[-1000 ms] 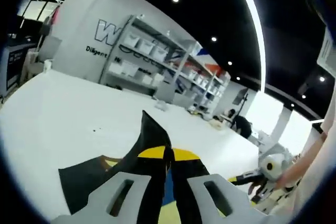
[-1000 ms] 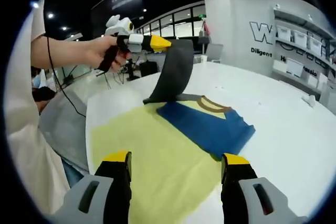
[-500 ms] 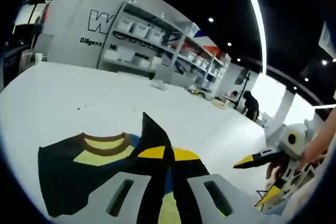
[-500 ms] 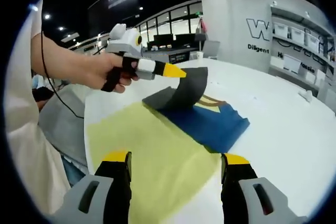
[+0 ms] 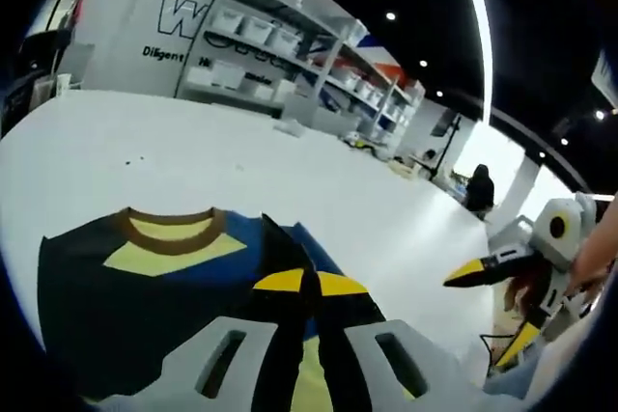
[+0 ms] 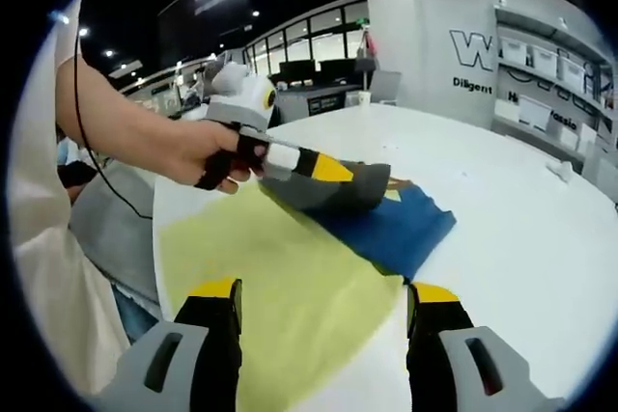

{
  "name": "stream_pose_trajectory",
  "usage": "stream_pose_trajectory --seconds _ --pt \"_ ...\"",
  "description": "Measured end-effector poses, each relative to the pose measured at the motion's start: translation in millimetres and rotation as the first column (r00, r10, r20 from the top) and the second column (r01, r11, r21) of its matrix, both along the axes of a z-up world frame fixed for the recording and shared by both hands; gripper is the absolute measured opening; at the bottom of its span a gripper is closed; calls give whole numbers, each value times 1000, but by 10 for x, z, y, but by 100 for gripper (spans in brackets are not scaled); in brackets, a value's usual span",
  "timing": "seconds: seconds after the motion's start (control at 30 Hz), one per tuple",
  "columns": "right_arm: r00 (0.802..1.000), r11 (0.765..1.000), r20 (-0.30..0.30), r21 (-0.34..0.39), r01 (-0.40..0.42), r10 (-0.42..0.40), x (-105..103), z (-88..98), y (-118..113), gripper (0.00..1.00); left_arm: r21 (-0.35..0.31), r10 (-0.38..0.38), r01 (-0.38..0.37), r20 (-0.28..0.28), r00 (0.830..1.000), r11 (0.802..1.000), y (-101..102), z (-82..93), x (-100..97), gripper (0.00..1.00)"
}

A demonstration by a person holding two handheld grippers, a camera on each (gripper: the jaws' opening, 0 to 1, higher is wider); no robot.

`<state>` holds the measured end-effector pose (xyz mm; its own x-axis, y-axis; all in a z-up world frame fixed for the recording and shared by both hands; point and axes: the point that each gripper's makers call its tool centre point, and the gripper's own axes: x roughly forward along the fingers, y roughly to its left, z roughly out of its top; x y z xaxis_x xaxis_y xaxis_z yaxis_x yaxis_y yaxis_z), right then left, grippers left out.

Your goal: Fold the garment on the visible template until the final outline fits inside the template.

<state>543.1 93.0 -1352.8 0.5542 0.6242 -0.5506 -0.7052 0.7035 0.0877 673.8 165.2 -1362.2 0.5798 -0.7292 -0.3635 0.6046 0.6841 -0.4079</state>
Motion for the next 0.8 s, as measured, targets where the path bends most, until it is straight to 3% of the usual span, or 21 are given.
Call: stream_pose_trajectory --seconds 0.4,0.6,0.8 --pt "1000 1000 -10 -12 7 -7 -15 -36 -44 66 -12 -35 35 -58 998 999 -249 -185 -72 2" --pt "1000 1000 -12 -10 5 -5 -17 -45 -20 66 -60 -75 71 -67 995 996 -326 -74 -222 19" --pt "1000 1000 -9 -5 -3 3 -14 -57 27 66 -61 -130 127 -47 990 990 -161 113 -456 19"
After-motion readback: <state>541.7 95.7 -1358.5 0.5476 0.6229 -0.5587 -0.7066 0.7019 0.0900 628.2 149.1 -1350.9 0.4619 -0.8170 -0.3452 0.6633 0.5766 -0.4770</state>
